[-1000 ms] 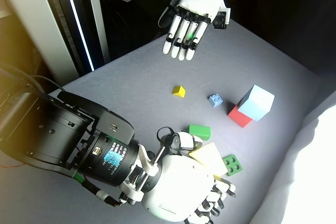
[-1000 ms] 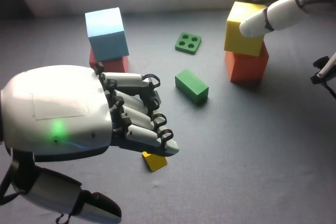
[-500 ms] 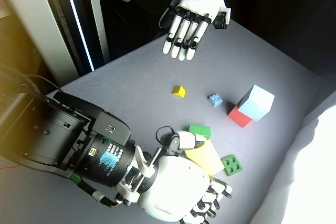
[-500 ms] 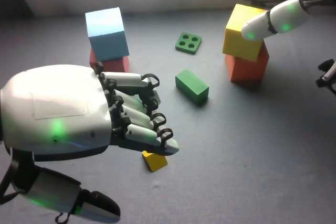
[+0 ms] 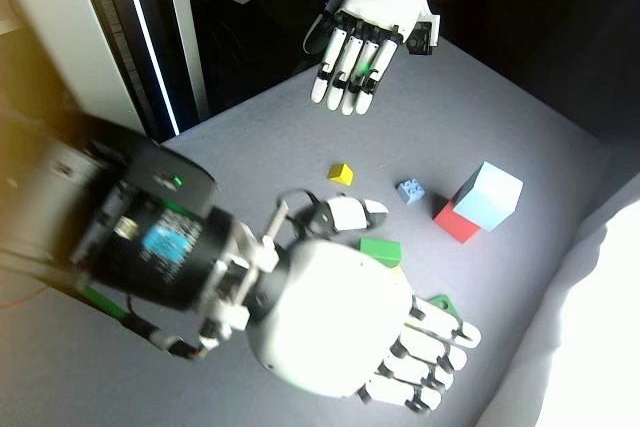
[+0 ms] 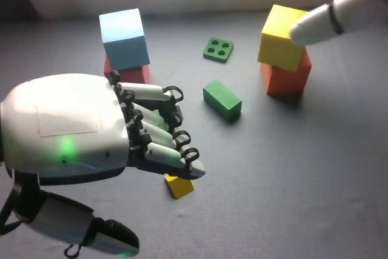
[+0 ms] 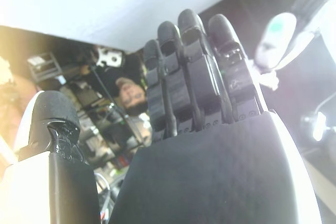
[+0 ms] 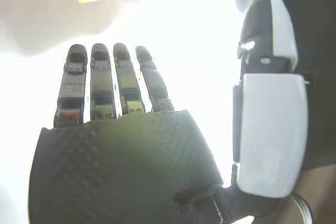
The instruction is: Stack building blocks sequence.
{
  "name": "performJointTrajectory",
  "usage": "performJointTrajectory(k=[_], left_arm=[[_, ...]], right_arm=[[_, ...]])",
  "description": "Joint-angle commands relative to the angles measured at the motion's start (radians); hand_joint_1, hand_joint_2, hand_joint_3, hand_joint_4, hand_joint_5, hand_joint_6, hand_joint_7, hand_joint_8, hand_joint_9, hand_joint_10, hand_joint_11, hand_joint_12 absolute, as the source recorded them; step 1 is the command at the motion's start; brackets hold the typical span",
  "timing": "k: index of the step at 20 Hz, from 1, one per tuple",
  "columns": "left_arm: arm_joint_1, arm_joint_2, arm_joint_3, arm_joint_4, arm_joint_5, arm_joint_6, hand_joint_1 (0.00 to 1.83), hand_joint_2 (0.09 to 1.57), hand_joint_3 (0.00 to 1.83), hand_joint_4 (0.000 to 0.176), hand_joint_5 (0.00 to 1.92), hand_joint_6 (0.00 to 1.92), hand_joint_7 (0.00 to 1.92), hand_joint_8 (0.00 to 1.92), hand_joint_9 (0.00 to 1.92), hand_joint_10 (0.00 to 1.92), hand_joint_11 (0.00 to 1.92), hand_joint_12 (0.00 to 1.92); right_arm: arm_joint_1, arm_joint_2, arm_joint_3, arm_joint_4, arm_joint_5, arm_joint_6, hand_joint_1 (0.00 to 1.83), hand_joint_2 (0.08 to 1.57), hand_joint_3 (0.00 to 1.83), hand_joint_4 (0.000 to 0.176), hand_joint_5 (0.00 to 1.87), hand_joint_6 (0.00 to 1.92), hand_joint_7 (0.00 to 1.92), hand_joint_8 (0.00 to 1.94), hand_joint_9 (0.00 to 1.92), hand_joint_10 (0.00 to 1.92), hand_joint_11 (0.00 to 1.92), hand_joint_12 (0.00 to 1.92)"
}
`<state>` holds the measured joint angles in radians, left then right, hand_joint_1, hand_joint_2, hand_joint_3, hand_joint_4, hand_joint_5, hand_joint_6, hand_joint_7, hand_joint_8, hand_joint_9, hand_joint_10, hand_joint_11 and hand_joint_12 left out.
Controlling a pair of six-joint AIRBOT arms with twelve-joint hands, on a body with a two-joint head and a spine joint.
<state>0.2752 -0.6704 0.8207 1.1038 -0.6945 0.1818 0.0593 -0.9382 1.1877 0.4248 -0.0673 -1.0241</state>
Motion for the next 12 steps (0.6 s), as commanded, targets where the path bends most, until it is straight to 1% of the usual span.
performJointTrajectory(k=[1, 3, 4, 5, 6, 7, 8, 9, 10, 11, 12], left_arm=[[-0.013, 0.01, 0.0, -0.052, -0.069, -0.002, 0.37, 1.11, 0.0, 0.0, 0.52, 0.0, 0.61, 0.0, 0.58, 0.0, 0.12, 0.82], [-0.01, 0.014, 0.0, -0.053, -0.069, -0.006, 0.36, 1.12, 0.0, 0.0, 0.49, 0.0, 0.57, 0.0, 0.54, 0.0, 0.07, 0.84], [-0.007, 0.017, -0.002, -0.059, -0.069, -0.006, 0.36, 1.13, 0.0, 0.0, 0.48, 0.0, 0.56, 0.0, 0.53, 0.0, 0.07, 0.84], [-0.007, 0.022, -0.009, -0.061, -0.061, -0.006, 0.36, 1.12, 0.0, 0.0, 0.5, 0.01, 0.58, 0.01, 0.56, 0.01, 0.11, 0.86], [-0.01, 0.022, -0.01, -0.061, -0.059, -0.006, 0.37, 1.12, 0.0, 0.0, 0.5, 0.01, 0.58, 0.01, 0.56, 0.01, 0.1, 0.86], [-0.009, 0.022, -0.012, -0.06, -0.054, -0.006, 0.34, 1.13, 0.0, 0.0, 0.43, 0.0, 0.53, 0.0, 0.51, 0.0, 0.04, 0.85], [-0.007, 0.022, -0.013, -0.06, -0.055, -0.006, 0.37, 1.12, 0.0, 0.0, 0.48, 0.01, 0.57, 0.01, 0.54, 0.01, 0.07, 0.85], [-0.005, 0.023, -0.012, -0.06, -0.057, -0.006, 0.36, 1.13, 0.0, 0.0, 0.47, 0.0, 0.57, 0.0, 0.53, 0.0, 0.05, 0.84], [-0.002, 0.024, -0.013, -0.062, -0.061, -0.007, 0.39, 1.13, 0.0, 0.0, 0.49, 0.01, 0.59, 0.01, 0.56, 0.01, 0.07, 0.86], [-0.001, 0.025, -0.014, -0.064, -0.062, -0.007, 0.37, 1.13, 0.0, 0.0, 0.47, 0.0, 0.57, 0.0, 0.54, 0.0, 0.04, 0.85], [0.0, 0.029, -0.018, -0.065, -0.061, -0.007, 0.37, 1.13, 0.0, 0.0, 0.47, 0.0, 0.57, 0.0, 0.54, 0.01, 0.05, 0.86]], right_arm=[[0.013, 0.029, -0.002, -0.009, 0.091, -0.008, 0.51, 0.88, 0.0, 0.0, 0.0, 0.0, 0.0, 0.0, 0.0, 0.0, 0.0, 0.0], [0.0, 0.073, -0.026, -0.093, 0.089, -0.012, 0.5, 0.87, 0.0, 0.0, 0.0, 0.0, 0.0, 0.0, 0.0, 0.0, 0.0, 0.0], [-0.014, 0.095, -0.043, -0.142, 0.106, -0.017, 0.49, 0.86, 0.0, 0.0, 0.0, 0.0, 0.0, 0.0, 0.0, 0.0, 0.0, 0.0], [-0.039, 0.129, -0.079, -0.229, 0.162, -0.018, 0.47, 0.86, 0.0, 0.0, 0.0, 0.0, 0.0, 0.0, 0.0, 0.0, 0.0, 0.0], [-0.05, 0.147, -0.1, -0.274, 0.185, -0.018, 0.47, 0.87, 0.0, 0.0, 0.0, 0.0, 0.0, 0.0, 0.0, 0.0, 0.0, 0.0], [-0.074, 0.173, -0.133, -0.337, 0.229, -0.018, 0.49, 0.89, 0.0, 0.0, 0.0, 0.0, 0.0, 0.0, 0.0, 0.0, 0.0, 0.0], [-0.114, 0.224, -0.192, -0.411, 0.292, -0.017, 0.52, 0.89, 0.0, 0.0, 0.0, 0.0, 0.0, 0.0, 0.0, 0.0, 0.0, 0.0], [-0.132, 0.251, -0.219, -0.413, 0.316, -0.016, 0.53, 0.9, 0.0, 0.0, 0.0, 0.0, 0.0, 0.0, 0.0, 0.0, 0.0, 0.0], [-0.149, 0.286, -0.248, -0.413, 0.335, -0.008, 0.49, 0.91, 0.0, 0.0, 0.0, 0.0, 0.0, 0.0, 0.0, 0.0, 0.0, 0.0], [-0.16, 0.312, -0.267, -0.413, 0.345, 0.017, 0.52, 0.91, 0.0, 0.0, 0.0, 0.0, 0.0, 0.0, 0.0, 0.0, 0.0, 0.0], [-0.173, 0.34, -0.289, -0.413, 0.353, 0.042, 0.5, 0.92, 0.0, 0.0, 0.0, 0.0, 0.0, 0.0, 0.0, 0.0, 0.0, 0.0]])
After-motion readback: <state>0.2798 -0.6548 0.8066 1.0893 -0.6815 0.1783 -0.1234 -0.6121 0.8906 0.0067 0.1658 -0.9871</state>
